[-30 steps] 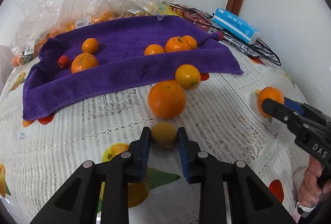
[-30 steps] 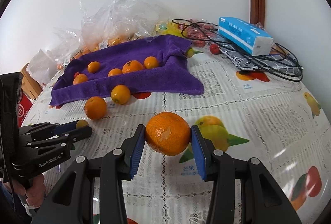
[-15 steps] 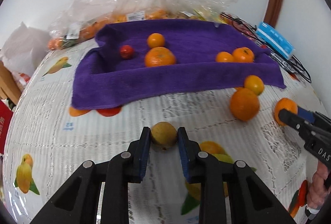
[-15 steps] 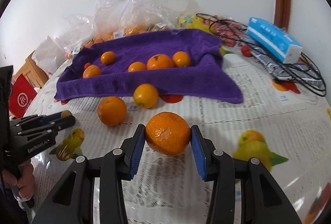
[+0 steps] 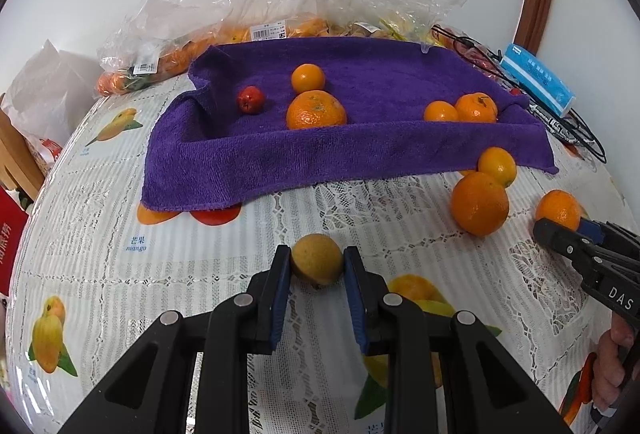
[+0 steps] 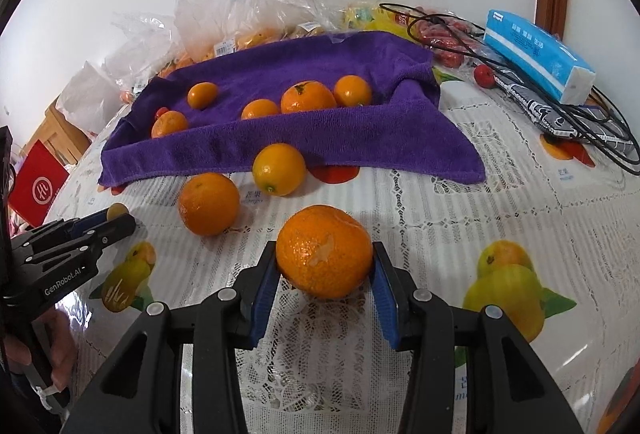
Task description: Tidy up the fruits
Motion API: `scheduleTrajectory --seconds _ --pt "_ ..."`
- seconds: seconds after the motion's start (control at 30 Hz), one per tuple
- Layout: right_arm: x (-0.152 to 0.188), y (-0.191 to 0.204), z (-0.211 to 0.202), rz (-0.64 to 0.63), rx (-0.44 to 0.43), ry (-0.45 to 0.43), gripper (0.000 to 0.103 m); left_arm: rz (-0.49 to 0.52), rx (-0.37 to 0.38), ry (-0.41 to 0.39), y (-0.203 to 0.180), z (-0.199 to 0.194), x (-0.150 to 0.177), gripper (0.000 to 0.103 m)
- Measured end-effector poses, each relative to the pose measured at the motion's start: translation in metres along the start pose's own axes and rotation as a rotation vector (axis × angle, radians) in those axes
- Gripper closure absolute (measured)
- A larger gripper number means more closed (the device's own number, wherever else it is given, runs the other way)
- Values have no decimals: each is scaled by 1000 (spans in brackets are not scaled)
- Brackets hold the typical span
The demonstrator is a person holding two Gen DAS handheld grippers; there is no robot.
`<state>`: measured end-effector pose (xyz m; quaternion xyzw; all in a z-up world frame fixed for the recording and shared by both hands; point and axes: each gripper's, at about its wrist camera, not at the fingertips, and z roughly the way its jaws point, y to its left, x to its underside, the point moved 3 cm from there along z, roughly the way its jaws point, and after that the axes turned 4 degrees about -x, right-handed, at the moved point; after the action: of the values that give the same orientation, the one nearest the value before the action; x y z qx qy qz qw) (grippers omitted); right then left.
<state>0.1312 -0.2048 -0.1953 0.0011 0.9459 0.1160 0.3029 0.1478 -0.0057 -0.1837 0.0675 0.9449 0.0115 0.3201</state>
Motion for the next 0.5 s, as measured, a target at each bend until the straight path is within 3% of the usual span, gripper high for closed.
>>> scheduleTrajectory --seconds 0.5 --pt "1 2 1 -17 22 7 59 -39 52 0 5 1 -1 76"
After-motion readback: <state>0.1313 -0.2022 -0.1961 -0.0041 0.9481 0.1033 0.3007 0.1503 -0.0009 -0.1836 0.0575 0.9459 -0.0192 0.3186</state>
